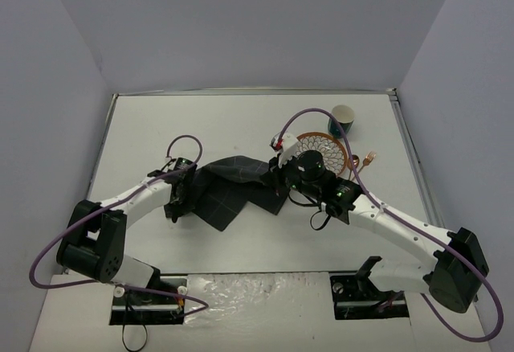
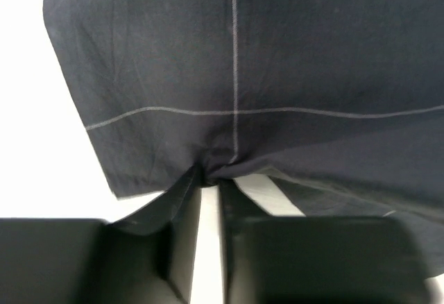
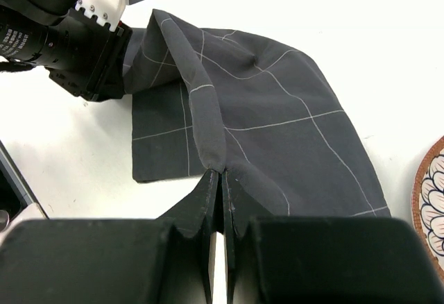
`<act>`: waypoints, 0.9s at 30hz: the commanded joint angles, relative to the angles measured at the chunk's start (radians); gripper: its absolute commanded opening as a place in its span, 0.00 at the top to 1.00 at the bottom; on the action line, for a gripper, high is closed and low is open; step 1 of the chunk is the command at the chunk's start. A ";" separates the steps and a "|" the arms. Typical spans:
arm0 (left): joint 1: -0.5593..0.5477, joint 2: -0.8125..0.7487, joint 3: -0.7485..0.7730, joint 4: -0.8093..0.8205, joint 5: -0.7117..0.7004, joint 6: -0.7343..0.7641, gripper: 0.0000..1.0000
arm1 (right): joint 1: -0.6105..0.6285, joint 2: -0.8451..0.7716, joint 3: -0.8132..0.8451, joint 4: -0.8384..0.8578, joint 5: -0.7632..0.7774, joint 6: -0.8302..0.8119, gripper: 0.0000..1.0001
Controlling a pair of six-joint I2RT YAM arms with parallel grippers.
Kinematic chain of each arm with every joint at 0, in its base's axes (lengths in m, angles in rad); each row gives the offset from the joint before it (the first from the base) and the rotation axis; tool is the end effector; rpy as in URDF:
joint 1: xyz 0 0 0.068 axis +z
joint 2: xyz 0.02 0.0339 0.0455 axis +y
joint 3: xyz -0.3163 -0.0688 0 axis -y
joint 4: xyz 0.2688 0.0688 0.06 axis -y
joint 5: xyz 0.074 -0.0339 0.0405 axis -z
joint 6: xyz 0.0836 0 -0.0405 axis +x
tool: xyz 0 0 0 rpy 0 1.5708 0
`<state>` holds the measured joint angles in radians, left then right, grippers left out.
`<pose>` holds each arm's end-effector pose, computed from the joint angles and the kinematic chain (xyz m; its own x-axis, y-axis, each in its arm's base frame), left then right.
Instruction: Set the dinner table for one person
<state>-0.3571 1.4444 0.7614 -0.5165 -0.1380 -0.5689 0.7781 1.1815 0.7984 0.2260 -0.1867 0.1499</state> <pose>0.2695 -0.0883 0.1581 -0.8969 -0.2349 -0.3747 -0.2180 0.9720 -0.0875 0.2212 0.2398 0.3369 -0.2327 -0.0233 -0.9723 -0.7945 0.5812 0.1762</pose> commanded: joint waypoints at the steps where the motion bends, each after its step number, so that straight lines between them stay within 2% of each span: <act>1: 0.030 0.016 -0.042 0.006 -0.024 -0.005 0.98 | -0.007 -0.030 0.010 0.059 0.009 0.008 1.00; 8: 0.054 -0.066 -0.028 0.026 -0.047 0.008 1.00 | -0.007 -0.025 0.017 0.053 0.009 0.008 1.00; 13: 0.064 -0.193 0.053 -0.038 -0.121 0.027 1.00 | -0.008 -0.024 0.061 0.026 0.028 0.003 1.00; 18: 0.101 -0.364 0.242 -0.124 -0.196 0.120 1.00 | -0.010 -0.016 0.175 -0.054 0.074 -0.024 1.00; 27: 0.163 -0.448 0.607 -0.168 -0.273 0.325 1.00 | -0.010 0.008 0.421 -0.154 0.093 -0.082 1.00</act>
<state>-0.2154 1.0102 1.2109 -0.6754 -0.3403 -0.3811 0.7727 1.1921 1.0774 0.0618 -0.1170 0.1107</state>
